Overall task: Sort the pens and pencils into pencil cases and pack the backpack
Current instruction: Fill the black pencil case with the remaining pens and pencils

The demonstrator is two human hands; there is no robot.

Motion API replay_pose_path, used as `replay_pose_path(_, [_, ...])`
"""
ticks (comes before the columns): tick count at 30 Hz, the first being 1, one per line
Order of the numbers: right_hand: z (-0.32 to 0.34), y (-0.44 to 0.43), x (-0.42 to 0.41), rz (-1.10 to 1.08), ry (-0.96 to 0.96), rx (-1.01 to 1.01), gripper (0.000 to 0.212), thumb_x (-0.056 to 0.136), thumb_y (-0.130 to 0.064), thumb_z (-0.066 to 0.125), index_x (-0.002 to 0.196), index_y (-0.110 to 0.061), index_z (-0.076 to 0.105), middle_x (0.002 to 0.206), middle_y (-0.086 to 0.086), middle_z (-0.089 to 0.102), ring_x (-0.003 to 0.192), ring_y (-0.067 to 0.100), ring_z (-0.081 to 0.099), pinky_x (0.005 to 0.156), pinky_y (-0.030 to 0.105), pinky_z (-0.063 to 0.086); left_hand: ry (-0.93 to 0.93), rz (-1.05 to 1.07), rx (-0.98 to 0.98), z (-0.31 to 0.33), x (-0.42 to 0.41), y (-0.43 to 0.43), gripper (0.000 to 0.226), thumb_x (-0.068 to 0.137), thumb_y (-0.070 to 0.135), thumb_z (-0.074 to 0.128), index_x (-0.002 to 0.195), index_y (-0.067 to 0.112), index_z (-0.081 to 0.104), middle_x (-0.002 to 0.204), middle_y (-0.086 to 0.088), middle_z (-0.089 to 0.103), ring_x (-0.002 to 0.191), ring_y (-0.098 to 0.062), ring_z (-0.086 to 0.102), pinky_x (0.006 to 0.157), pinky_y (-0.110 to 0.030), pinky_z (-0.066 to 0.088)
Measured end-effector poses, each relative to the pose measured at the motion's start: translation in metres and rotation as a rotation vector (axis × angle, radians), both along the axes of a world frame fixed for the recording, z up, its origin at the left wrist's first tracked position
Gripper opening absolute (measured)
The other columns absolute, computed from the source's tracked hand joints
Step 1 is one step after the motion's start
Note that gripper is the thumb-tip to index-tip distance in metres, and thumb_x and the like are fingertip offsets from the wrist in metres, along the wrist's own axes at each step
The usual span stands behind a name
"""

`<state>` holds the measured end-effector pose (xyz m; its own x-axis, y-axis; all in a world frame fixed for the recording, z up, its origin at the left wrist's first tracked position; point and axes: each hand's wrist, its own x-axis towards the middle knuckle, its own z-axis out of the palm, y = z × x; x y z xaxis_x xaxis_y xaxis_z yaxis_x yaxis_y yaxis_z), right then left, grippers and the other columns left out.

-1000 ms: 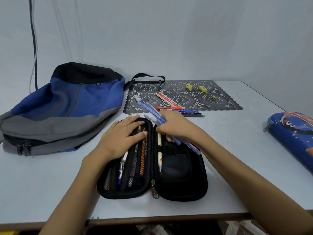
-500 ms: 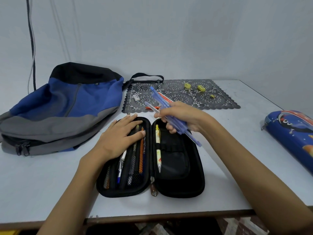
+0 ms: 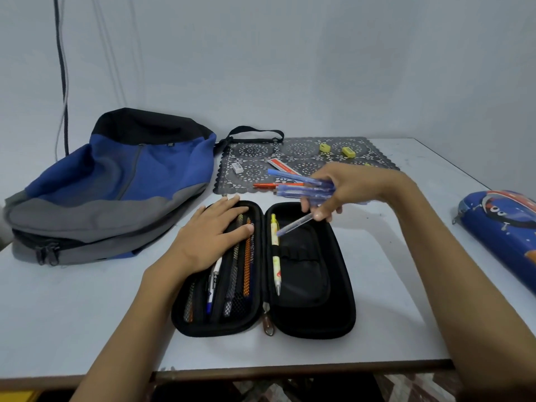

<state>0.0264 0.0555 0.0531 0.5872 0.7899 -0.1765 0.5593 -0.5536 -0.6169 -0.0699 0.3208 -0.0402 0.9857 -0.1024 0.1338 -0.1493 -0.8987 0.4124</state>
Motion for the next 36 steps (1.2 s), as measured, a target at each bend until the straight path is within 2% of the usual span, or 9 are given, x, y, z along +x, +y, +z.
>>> replay_pose_path(6, [0.013,0.018,0.014,0.014,-0.095,-0.232,0.019,0.075,-0.001,0.076,0.084,-0.016,0.071,0.083,-0.002,0.072,0.074,0.007,0.064,0.069,0.021,0.046,0.008,-0.002,-0.002,0.001,-0.001,-0.001,0.092,0.066,0.082,0.018,0.144,0.037,0.040,0.160,0.017,0.018,0.147,-0.001,0.009,0.121,-0.036,0.003])
replay_pose_path(10, [0.013,0.045,0.011,0.114,-0.076,-0.301,0.023,0.075,-0.001,0.076,0.079,-0.023,0.070,0.071,-0.014,0.065,0.067,0.000,0.059,0.065,0.014,0.043,0.001,-0.005,0.005,0.000,0.000,0.000,0.091,0.067,0.081,0.017,0.144,0.037,0.040,0.159,0.016,0.020,0.147,-0.002,0.010,0.121,-0.037,0.004])
replay_pose_path(15, [0.008,0.062,0.008,0.197,-0.116,-0.273,0.025,0.076,-0.001,0.076,0.079,-0.025,0.072,0.082,-0.001,0.071,0.074,0.003,0.062,0.068,0.016,0.045,-0.028,-0.007,0.016,-0.003,0.002,0.001,0.088,0.071,0.079,0.018,0.144,0.035,0.042,0.156,0.016,0.029,0.145,-0.004,0.017,0.120,-0.042,0.011])
replay_pose_path(18, [0.006,0.066,0.004,0.219,-0.094,-0.234,0.026,0.075,0.001,0.076,0.077,-0.024,0.073,0.083,-0.001,0.074,0.076,0.004,0.065,0.073,0.018,0.049,-0.051,-0.030,-0.001,-0.005,0.004,0.004,0.084,0.075,0.079,0.022,0.144,0.034,0.043,0.156,0.016,0.029,0.145,-0.004,0.020,0.119,-0.043,0.018])
replay_pose_path(22, [-0.004,0.071,-0.007,0.312,-0.061,-0.241,0.021,0.074,0.005,0.075,0.089,-0.010,0.076,0.084,0.000,0.075,0.076,0.004,0.067,0.074,0.019,0.052,0.003,0.006,-0.073,0.003,-0.003,-0.003,0.091,0.066,0.079,0.022,0.145,0.036,0.039,0.153,0.021,0.022,0.146,-0.002,0.015,0.120,-0.038,0.012])
replay_pose_path(26, [-0.006,0.058,-0.006,0.300,-0.057,-0.089,0.029,0.075,0.002,0.077,0.098,-0.016,0.076,0.092,0.000,0.073,0.084,0.010,0.067,0.079,0.026,0.053,-0.011,-0.012,0.004,0.001,0.000,-0.001,0.091,0.068,0.079,0.018,0.145,0.035,0.039,0.159,0.011,0.023,0.147,-0.005,0.014,0.120,-0.042,0.013])
replay_pose_path(29, [-0.009,0.049,-0.001,0.253,-0.072,0.020,0.032,0.075,0.000,0.078,0.096,-0.024,0.075,0.093,-0.001,0.064,0.089,0.015,0.062,0.081,0.031,0.052,0.014,-0.002,-0.011,0.000,0.001,0.001,0.092,0.067,0.081,0.019,0.145,0.035,0.040,0.160,0.013,0.019,0.147,-0.003,0.010,0.120,-0.042,0.010])
replay_pose_path(33, [-0.011,0.042,-0.001,0.159,-0.046,0.153,0.027,0.077,0.005,0.075,0.098,-0.013,0.073,0.086,-0.021,0.069,0.087,0.001,0.066,0.077,0.018,0.050,0.023,0.000,-0.011,0.002,-0.001,-0.002,0.094,0.065,0.081,0.018,0.145,0.036,0.039,0.160,0.015,0.017,0.147,-0.001,0.007,0.121,-0.040,0.006])
replay_pose_path(36, [-0.009,0.037,-0.002,-0.011,-0.083,0.410,0.020,0.077,0.002,0.075,0.085,-0.017,0.071,0.095,-0.013,0.072,0.093,0.008,0.070,0.082,0.018,0.054,0.034,0.005,-0.022,0.002,-0.002,-0.002,0.094,0.065,0.082,0.018,0.145,0.037,0.038,0.160,0.016,0.016,0.147,0.000,0.006,0.121,-0.039,0.004])
